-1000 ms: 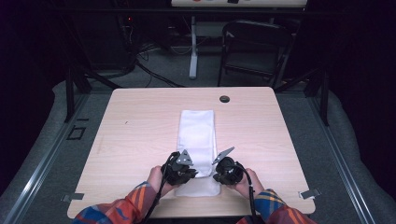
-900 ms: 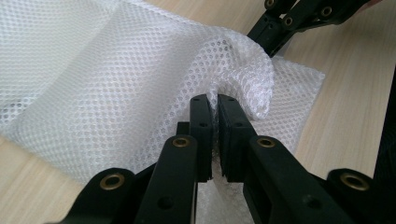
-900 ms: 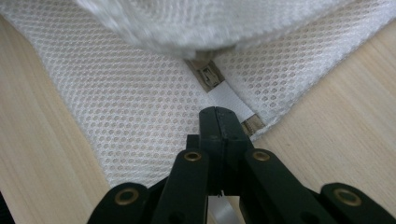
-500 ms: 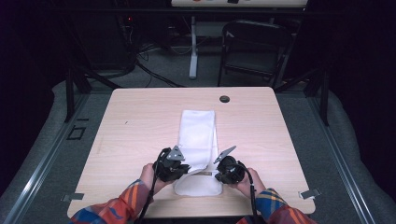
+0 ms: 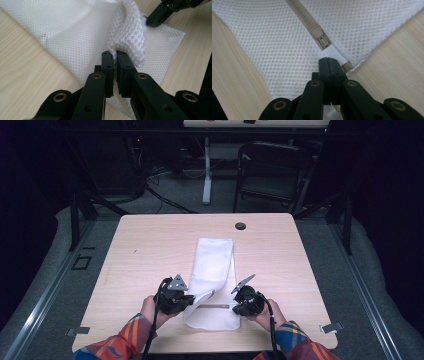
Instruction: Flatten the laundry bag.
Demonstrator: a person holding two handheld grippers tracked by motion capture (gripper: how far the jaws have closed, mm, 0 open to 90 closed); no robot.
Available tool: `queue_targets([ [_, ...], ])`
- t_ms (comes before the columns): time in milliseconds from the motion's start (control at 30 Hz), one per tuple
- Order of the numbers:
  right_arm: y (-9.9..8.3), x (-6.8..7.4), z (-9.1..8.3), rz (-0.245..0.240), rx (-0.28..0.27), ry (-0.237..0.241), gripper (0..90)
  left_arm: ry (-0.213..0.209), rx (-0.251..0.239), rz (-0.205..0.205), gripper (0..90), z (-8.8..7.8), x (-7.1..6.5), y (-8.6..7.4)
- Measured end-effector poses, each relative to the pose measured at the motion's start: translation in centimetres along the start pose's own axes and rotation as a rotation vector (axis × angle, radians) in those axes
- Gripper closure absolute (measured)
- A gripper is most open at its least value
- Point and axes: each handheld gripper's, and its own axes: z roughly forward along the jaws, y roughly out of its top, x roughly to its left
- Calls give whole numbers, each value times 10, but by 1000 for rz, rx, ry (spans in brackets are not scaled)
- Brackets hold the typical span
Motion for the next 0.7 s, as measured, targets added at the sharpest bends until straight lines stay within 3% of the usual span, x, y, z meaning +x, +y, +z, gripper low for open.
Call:
queue_targets([
  [200, 8, 3, -2, -35, -68, -71, 900, -8, 9, 21, 850, 5, -5, 2],
  [267, 9, 2, 0, -40, -81, -75, 900, -7, 7, 22, 849, 6, -5, 2],
  [433, 10, -1, 6, -54, -44, -74, 900, 9, 17, 20, 849, 5, -3, 2],
  [533, 11, 0, 6, -75, -35, -88, 900, 16, 21, 19, 848, 4, -2, 1],
  [700, 10, 2, 6, -70, -36, -97, 900, 33, 27, 1, 849, 1, 3, -1],
])
